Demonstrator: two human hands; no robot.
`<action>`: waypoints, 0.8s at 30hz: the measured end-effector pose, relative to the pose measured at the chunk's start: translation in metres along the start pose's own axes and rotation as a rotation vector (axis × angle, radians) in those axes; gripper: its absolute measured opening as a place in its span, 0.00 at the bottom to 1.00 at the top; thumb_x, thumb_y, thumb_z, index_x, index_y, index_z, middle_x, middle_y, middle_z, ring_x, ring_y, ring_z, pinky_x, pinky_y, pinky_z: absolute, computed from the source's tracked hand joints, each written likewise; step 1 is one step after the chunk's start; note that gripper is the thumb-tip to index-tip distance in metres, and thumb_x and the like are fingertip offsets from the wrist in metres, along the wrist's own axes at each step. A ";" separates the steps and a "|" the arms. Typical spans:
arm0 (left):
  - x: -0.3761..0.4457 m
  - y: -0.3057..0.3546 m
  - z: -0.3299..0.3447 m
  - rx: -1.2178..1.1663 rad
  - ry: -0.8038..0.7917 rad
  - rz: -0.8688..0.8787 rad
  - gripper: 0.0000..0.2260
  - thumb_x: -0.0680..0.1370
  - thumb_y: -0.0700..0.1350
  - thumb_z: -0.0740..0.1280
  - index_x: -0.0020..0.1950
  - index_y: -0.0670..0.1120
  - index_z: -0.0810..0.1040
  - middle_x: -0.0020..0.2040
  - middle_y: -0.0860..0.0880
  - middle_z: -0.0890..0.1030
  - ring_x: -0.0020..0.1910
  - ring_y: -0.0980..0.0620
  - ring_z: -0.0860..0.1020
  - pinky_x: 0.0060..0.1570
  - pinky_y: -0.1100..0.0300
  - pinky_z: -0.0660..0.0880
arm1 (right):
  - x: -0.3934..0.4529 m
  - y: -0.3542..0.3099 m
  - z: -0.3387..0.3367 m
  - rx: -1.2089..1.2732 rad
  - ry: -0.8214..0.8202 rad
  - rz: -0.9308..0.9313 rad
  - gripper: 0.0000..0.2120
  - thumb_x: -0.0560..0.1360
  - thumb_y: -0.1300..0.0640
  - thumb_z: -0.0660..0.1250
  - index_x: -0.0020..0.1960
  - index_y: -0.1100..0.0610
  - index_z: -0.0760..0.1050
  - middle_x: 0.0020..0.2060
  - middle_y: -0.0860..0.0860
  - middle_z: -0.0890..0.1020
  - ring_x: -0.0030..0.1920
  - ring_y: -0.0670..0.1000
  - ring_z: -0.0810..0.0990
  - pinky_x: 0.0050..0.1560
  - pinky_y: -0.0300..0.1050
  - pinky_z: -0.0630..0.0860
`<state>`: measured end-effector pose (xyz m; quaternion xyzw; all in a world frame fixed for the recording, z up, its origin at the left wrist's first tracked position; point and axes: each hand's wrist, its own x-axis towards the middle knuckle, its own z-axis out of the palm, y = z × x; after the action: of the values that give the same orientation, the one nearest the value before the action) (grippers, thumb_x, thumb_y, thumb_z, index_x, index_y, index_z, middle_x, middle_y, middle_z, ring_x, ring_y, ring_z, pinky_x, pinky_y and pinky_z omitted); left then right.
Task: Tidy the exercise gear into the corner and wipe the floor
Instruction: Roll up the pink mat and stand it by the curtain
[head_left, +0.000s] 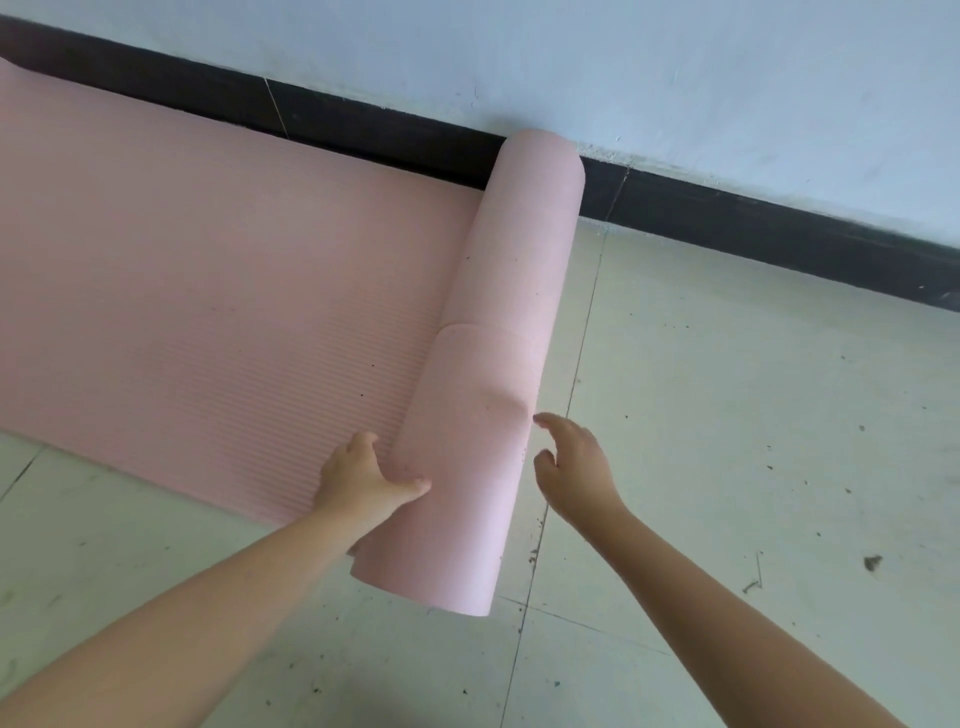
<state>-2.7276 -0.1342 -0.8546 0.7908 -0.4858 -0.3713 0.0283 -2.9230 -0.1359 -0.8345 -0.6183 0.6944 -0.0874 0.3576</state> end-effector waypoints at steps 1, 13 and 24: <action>0.004 -0.005 -0.005 0.023 0.020 0.000 0.37 0.69 0.52 0.75 0.73 0.43 0.63 0.70 0.42 0.69 0.70 0.43 0.66 0.68 0.51 0.67 | -0.003 -0.003 0.007 -0.060 -0.080 -0.018 0.24 0.76 0.68 0.53 0.72 0.59 0.63 0.71 0.52 0.68 0.71 0.52 0.64 0.69 0.39 0.61; 0.001 -0.058 -0.074 0.038 0.413 0.386 0.10 0.73 0.45 0.66 0.43 0.37 0.82 0.42 0.42 0.82 0.45 0.41 0.79 0.40 0.59 0.69 | 0.034 -0.142 0.038 -0.087 -0.264 -0.235 0.29 0.75 0.71 0.53 0.75 0.61 0.56 0.67 0.60 0.72 0.66 0.57 0.70 0.65 0.46 0.67; 0.015 -0.127 -0.075 0.333 0.320 0.645 0.17 0.65 0.52 0.60 0.40 0.44 0.84 0.42 0.47 0.85 0.46 0.50 0.70 0.39 0.54 0.77 | 0.064 -0.195 0.063 0.097 -0.070 -0.264 0.20 0.73 0.73 0.53 0.60 0.66 0.75 0.55 0.62 0.81 0.57 0.58 0.79 0.61 0.44 0.73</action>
<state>-2.5828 -0.1027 -0.8600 0.6391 -0.7523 -0.1317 0.0902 -2.7281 -0.2173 -0.7950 -0.6890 0.5890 -0.1454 0.3966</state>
